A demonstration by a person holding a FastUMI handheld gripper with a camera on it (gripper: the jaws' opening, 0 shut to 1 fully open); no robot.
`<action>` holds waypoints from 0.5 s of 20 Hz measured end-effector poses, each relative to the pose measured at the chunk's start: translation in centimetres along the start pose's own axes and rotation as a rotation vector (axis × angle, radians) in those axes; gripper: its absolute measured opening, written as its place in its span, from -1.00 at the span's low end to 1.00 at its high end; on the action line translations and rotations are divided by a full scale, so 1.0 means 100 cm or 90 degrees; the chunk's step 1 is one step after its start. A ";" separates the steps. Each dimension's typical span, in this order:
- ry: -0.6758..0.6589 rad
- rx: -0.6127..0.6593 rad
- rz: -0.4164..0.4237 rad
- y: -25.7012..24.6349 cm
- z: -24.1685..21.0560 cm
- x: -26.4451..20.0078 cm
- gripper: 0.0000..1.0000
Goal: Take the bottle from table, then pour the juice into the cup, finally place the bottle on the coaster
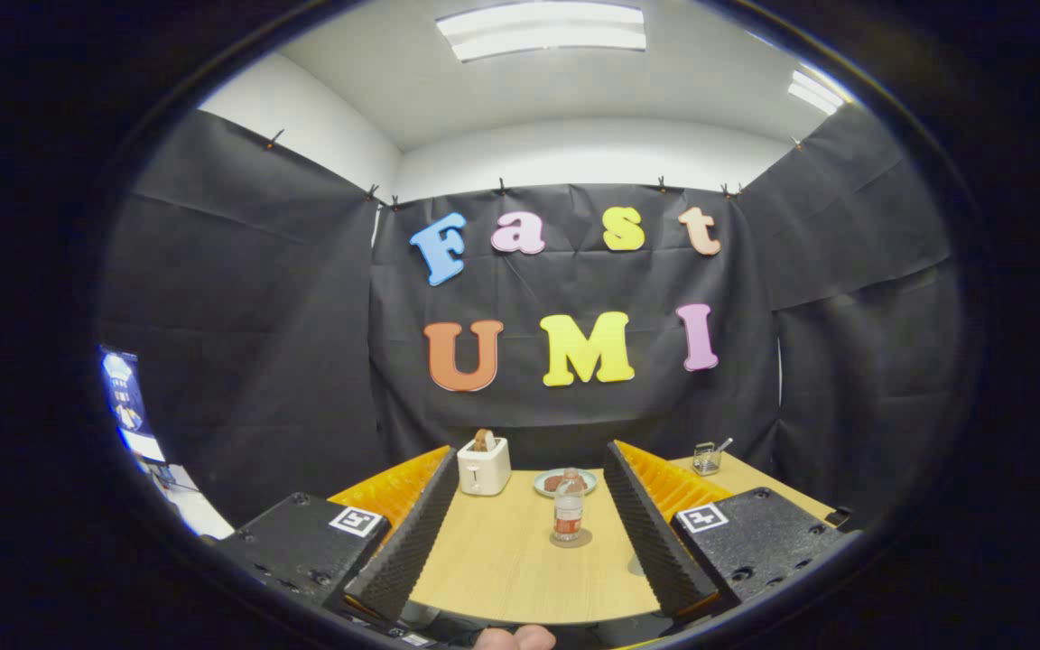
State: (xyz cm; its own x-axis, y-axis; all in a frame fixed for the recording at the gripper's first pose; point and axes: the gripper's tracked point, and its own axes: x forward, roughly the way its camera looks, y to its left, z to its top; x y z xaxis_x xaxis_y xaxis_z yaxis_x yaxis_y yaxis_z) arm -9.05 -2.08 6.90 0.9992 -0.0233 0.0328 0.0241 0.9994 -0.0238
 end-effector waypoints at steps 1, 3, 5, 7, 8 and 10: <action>-0.001 -0.005 -0.003 -0.002 0.003 -0.001 1.00; -0.005 -0.009 -0.011 -0.008 0.005 0.000 1.00; -0.004 -0.004 -0.015 -0.010 0.004 0.000 1.00; 0.002 -0.004 -0.017 -0.013 0.002 0.001 1.00; -0.001 -0.001 -0.018 -0.015 0.002 0.002 1.00; -0.004 0.010 -0.012 -0.012 0.001 0.005 1.00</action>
State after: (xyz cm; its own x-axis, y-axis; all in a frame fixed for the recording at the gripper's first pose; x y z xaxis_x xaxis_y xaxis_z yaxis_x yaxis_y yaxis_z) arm -8.54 -3.31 7.00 0.9984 -0.0413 0.0387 0.0416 0.9991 -0.0071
